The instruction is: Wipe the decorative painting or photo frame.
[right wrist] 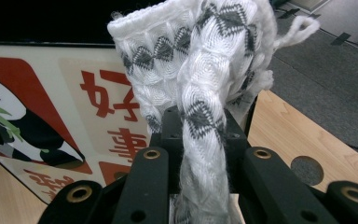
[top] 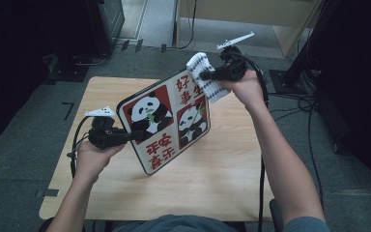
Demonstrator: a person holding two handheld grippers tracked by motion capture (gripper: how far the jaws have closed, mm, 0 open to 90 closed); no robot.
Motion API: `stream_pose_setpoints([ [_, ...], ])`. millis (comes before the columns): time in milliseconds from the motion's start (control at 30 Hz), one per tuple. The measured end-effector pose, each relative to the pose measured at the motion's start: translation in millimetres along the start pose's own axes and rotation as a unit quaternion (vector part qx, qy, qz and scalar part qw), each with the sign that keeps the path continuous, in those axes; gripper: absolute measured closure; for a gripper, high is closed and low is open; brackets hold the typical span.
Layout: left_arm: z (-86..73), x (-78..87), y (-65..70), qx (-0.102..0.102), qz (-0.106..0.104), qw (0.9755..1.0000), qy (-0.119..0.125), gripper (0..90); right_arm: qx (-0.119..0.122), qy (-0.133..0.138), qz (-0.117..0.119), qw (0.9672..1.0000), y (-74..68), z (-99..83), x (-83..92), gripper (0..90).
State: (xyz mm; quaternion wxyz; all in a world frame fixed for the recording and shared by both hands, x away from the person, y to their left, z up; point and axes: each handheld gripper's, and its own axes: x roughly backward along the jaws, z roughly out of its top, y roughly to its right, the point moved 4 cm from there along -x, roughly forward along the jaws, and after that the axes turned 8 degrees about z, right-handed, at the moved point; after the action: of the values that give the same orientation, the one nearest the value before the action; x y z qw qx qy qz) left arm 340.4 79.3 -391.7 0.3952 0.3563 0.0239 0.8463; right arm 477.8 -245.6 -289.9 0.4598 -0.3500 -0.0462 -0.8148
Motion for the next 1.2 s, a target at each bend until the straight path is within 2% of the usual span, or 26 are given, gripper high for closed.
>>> stream_pose_setpoints([
  [67,0.4,0.0,0.3,-0.004,0.002,1.0,-0.002,78.2,0.002,0.001,0.002,1.0,-0.1,-1.7,0.0,78.6],
  [267,-1.2,0.4,0.3,0.003,0.0,1.0,0.004,77.9,0.002,0.008,0.004,1.0,1.2,-7.2,-0.1,78.7],
  [367,-2.4,0.7,0.4,0.007,0.002,0.9999,0.009,77.8,0.009,-0.001,-0.002,1.0,1.5,-9.5,-1.8,78.6],
  [567,-3.2,0.6,0.6,0.014,0.001,0.9998,0.016,77.5,0.007,-0.002,0.003,1.0,3.4,-18.7,-5.7,78.5],
  [700,-3.0,0.5,0.5,0.015,0.001,0.9998,0.016,77.3,0.013,-0.008,-0.007,0.9999,5.2,-28.1,-9.3,78.6],
  [833,-2.6,0.5,0.0,0.015,0.002,0.9998,0.016,77.3,0.003,-0.004,0.005,1.0,7.0,-37.4,-13.0,78.7],
  [1033,-2.3,0.6,0.1,0.017,0.0,0.9997,0.015,77.6,0.001,0.013,0.017,0.9998,8.7,-44.5,-13.6,78.6],
  [1200,-2.5,0.6,0.2,0.015,0.0,0.9998,0.016,77.6,-0.002,0.015,0.023,0.9996,8.9,-51.4,-14.0,78.6],
])
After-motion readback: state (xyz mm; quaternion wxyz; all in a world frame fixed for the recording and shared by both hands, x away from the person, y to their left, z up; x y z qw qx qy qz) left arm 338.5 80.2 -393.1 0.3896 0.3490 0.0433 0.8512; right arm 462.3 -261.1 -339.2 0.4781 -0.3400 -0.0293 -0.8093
